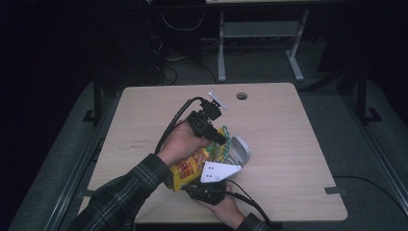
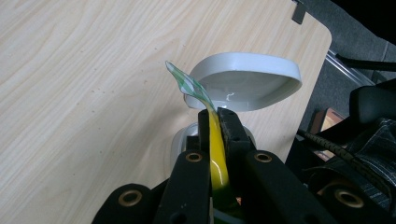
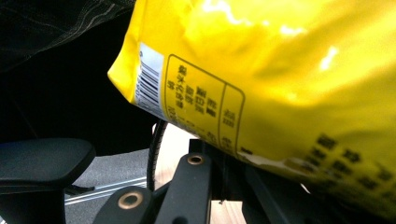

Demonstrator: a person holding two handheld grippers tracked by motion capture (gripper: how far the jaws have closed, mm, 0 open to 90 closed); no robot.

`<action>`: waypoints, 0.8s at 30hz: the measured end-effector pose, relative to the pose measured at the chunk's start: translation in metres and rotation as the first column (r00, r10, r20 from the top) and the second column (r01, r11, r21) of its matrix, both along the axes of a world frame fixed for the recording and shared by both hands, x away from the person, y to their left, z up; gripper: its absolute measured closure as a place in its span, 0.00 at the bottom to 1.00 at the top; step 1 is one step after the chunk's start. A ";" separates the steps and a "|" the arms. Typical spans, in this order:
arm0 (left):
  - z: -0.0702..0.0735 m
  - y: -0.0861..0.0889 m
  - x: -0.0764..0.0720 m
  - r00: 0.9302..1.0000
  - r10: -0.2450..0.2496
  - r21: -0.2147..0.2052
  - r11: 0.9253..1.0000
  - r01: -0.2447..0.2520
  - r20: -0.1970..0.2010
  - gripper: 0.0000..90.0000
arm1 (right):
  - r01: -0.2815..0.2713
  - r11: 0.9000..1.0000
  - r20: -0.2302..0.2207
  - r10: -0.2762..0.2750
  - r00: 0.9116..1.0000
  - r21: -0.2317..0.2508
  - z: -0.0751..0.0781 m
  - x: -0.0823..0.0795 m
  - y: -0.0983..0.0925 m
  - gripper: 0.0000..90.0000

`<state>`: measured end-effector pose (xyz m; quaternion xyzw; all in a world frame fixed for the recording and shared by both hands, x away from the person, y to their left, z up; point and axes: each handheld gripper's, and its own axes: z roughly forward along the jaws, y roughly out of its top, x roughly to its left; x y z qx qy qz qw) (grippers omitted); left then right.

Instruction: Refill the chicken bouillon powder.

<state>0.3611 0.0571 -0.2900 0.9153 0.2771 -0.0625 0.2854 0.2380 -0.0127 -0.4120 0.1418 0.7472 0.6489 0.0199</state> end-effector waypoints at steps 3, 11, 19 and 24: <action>0.000 0.000 0.000 1.000 -0.002 0.000 1.000 0.002 0.002 1.00 | 0.001 1.000 0.001 -0.001 1.000 -0.001 0.000 0.000 0.000 1.00; 0.000 0.005 -0.001 1.000 0.000 -0.023 1.000 0.000 0.006 1.00 | -0.004 1.000 0.008 0.004 1.000 -0.017 -0.001 0.001 0.001 1.00; 0.002 0.009 -0.004 1.000 0.001 -0.044 0.999 0.000 0.014 1.00 | -0.011 1.000 0.002 0.011 1.000 -0.020 -0.003 0.001 0.002 1.00; 0.001 0.011 -0.004 1.000 0.004 -0.046 0.999 -0.004 0.011 1.00 | -0.016 1.000 0.003 0.016 1.000 -0.018 -0.002 0.000 0.003 1.00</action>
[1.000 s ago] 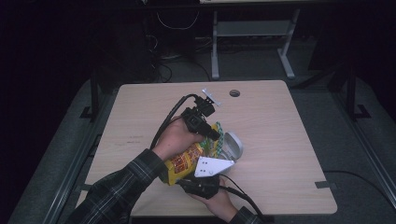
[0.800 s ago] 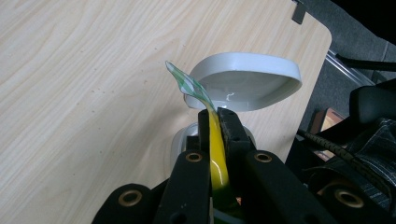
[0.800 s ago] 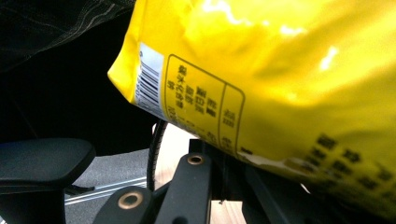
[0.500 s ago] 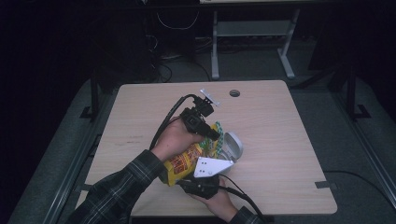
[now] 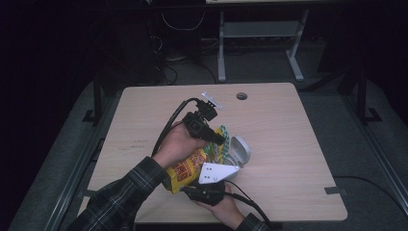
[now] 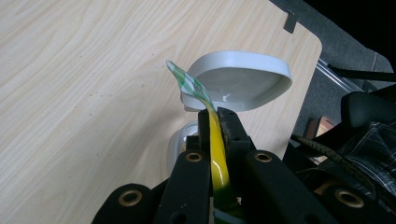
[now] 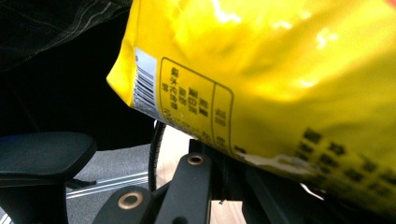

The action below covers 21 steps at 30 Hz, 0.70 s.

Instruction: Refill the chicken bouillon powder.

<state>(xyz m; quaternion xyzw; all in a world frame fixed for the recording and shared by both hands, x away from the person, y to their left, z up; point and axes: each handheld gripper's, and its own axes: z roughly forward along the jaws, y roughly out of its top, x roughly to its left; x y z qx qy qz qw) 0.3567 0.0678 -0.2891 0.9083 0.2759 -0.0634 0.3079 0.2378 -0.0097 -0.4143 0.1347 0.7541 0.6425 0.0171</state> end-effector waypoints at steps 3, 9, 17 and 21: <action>0.000 0.000 0.000 1.000 -0.003 0.000 1.000 0.003 0.002 1.00 | 0.000 1.000 -0.002 0.000 1.000 0.002 0.000 0.000 0.000 1.00; 0.002 0.003 -0.002 1.000 -0.004 -0.015 1.000 0.004 0.007 1.00 | 0.000 1.000 -0.005 0.000 1.000 -0.001 0.000 -0.001 0.001 1.00; 0.004 0.007 -0.005 1.000 -0.007 -0.036 0.999 0.008 0.003 1.00 | -0.010 1.000 -0.001 0.010 1.000 -0.004 0.000 -0.002 0.002 1.00; 0.005 0.009 -0.006 1.000 -0.002 -0.051 0.999 0.002 -0.006 1.00 | -0.014 1.000 -0.005 0.014 1.000 -0.012 -0.002 -0.001 0.003 1.00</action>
